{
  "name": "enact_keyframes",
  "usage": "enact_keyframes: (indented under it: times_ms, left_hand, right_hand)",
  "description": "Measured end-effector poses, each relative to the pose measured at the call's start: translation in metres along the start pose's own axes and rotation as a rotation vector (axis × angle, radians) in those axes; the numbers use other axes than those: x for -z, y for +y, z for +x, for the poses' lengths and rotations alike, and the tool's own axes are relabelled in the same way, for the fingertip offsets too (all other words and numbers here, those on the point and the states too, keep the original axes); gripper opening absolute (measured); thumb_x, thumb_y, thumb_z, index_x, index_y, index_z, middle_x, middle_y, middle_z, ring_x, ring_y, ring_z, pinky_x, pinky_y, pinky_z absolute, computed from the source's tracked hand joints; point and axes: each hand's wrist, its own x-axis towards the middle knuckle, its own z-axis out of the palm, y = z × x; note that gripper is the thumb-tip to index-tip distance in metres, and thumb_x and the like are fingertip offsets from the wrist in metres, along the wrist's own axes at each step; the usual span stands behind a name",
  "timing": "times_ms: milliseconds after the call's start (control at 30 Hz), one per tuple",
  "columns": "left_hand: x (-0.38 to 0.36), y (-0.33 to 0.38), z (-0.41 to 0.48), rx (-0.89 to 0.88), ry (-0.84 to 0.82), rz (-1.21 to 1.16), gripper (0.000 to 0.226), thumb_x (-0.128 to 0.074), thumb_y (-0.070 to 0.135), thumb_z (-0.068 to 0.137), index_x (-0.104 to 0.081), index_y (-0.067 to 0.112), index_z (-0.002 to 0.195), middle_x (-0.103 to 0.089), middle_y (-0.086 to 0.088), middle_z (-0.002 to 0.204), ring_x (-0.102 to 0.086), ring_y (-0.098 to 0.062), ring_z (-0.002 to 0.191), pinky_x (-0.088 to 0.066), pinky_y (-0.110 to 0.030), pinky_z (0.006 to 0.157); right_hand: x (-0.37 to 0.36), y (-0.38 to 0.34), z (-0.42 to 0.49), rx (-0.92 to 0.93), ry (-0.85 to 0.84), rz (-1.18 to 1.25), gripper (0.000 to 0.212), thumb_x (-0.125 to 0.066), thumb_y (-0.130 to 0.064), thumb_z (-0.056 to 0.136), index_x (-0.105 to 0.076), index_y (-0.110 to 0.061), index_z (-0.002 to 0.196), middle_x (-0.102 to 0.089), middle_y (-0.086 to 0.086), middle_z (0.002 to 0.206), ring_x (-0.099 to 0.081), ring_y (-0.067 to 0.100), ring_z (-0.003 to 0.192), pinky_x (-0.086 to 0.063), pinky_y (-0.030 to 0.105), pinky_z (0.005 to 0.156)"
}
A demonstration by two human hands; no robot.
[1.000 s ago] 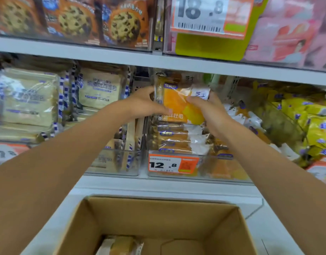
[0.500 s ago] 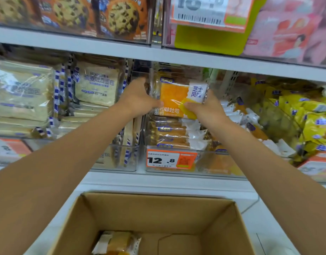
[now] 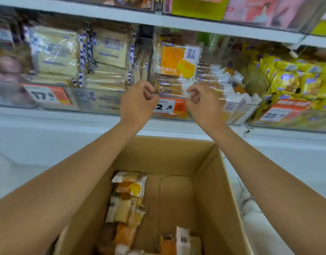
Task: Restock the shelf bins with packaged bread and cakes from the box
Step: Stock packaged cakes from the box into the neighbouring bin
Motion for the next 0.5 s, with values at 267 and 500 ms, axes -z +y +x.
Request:
enact_keyframes:
  times_ms: [267,500]
  left_hand:
    - [-0.003,-0.114,-0.140,0.438,-0.323,0.089,0.028,-0.074,0.031,0.085,-0.065,0.018,0.109,-0.066,0.005,0.097,-0.063,-0.011,0.091,-0.050,-0.027,0.083]
    - [-0.033,-0.221,-0.192,0.664,-0.424,0.079,0.055,-0.080,0.023,0.080,-0.061,0.015,0.131,-0.061,-0.002,0.128,-0.055,-0.016,0.120,-0.043,-0.024,0.089]
  right_hand:
    - [-0.059,0.058,-0.169,-0.286,-0.722,-0.084,0.028,-0.063,-0.013,0.090,-0.065,-0.018,0.118,-0.064,-0.002,0.115,-0.059,0.013,0.102,-0.048,0.027,0.092]
    - [-0.114,0.131,-0.243,-0.658,-0.856,0.028,0.036,-0.060,-0.007,0.093,-0.059,-0.018,0.128,-0.059,-0.002,0.123,-0.052,0.008,0.110,-0.041,0.019,0.091]
